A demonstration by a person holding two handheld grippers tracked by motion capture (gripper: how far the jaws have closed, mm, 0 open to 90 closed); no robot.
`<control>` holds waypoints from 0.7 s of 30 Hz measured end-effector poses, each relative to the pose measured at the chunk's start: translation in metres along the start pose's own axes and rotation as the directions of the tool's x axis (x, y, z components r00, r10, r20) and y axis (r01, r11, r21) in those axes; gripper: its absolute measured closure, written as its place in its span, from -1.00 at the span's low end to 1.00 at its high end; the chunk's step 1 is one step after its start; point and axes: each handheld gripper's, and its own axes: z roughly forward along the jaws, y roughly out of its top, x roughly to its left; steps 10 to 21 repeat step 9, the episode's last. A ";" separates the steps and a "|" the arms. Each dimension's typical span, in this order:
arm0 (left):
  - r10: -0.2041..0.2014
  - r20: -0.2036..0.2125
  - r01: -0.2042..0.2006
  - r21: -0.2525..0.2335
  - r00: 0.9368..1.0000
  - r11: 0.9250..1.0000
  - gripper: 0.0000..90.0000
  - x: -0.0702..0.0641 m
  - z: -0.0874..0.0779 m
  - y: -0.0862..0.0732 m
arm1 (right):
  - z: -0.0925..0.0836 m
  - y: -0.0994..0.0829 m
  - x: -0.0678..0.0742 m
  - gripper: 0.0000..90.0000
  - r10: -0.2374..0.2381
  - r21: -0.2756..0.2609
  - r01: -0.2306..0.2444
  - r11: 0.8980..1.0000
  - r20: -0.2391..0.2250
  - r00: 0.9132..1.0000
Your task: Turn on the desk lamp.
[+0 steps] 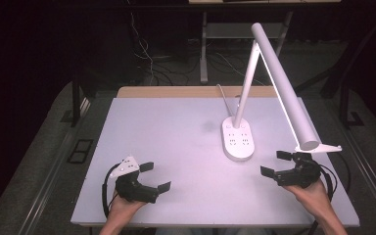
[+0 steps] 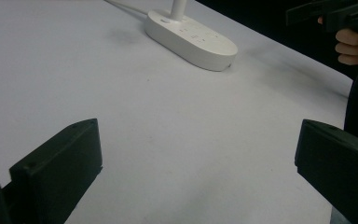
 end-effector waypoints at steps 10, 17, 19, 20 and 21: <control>-0.007 -0.002 0.007 -0.001 1.000 1.000 -1.00 0.001 0.000 0.000 | 0.005 -0.021 0.011 -0.99 0.004 0.002 -0.004 1.000 -0.007 1.000; -0.007 -0.002 0.007 -0.001 1.000 1.000 -1.00 0.001 0.000 0.000 | 0.005 -0.021 0.011 -0.99 0.004 0.002 -0.004 1.000 -0.007 1.000; -0.007 -0.002 0.007 -0.001 1.000 1.000 -1.00 0.001 0.000 0.000 | 0.005 -0.021 0.011 -0.99 0.004 0.002 -0.004 1.000 -0.007 1.000; -0.007 -0.002 0.007 -0.001 1.000 1.000 -1.00 0.001 0.000 0.000 | 0.005 -0.021 0.011 -0.99 0.004 0.002 -0.004 1.000 -0.007 1.000; -0.007 -0.002 0.007 -0.001 1.000 1.000 -1.00 0.001 0.000 0.000 | 0.005 -0.021 0.011 -0.99 0.004 0.002 -0.004 1.000 -0.007 1.000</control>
